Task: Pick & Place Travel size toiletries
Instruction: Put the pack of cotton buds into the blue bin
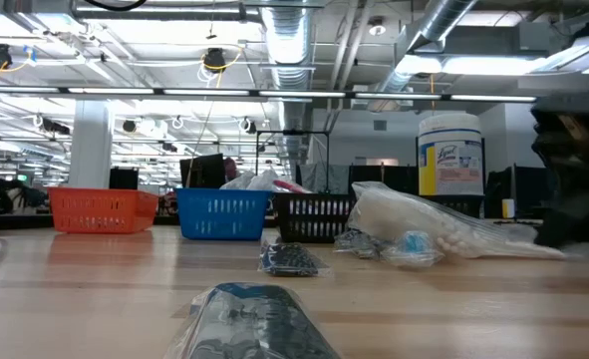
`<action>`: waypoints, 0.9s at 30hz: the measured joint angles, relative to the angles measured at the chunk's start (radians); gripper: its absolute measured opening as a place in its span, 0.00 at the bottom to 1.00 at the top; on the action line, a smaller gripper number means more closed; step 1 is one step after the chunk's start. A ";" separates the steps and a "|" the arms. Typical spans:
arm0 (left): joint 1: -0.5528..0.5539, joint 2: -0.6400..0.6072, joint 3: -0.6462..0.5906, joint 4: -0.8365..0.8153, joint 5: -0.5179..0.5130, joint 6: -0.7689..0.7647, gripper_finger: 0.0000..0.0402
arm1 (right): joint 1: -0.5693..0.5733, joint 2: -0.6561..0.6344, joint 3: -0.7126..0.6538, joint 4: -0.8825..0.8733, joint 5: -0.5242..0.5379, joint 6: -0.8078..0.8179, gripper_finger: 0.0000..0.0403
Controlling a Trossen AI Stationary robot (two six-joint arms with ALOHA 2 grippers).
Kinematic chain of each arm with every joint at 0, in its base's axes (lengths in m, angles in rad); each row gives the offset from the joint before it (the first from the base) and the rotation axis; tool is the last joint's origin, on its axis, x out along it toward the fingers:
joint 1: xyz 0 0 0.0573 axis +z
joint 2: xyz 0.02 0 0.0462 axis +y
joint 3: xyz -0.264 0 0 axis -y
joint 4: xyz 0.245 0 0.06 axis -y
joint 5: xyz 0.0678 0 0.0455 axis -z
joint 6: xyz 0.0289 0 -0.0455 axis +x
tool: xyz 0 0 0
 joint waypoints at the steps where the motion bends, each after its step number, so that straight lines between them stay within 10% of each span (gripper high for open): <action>1: 0.000 0.000 0.000 0.000 0.000 0.000 0.79 | 0.000 -0.001 0.015 0.007 0.002 -0.019 0.00; 27: 0.053 0.017 0.000 -0.035 -0.001 0.003 0.79 | -0.076 -0.221 0.428 -0.173 0.127 -0.682 0.00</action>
